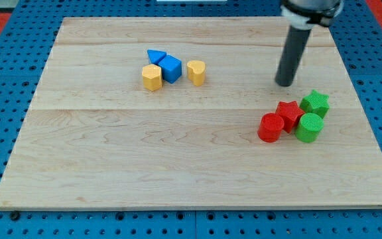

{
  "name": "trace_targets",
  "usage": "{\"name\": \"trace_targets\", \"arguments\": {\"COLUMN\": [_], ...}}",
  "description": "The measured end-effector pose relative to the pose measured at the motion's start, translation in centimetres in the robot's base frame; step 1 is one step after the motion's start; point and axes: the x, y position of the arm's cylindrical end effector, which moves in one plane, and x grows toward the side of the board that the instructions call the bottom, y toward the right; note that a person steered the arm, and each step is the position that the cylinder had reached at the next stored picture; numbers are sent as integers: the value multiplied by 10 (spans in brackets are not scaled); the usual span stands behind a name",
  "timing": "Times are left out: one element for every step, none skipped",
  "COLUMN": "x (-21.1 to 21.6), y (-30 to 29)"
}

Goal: Push group of block slightly down and bit left

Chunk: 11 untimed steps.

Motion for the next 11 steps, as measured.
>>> {"name": "trace_targets", "arguments": {"x": [18,42,84,59,14,73,112,56,74,117,63], "y": [60,37,38,36,70,68,56,63,7,7,0]}}
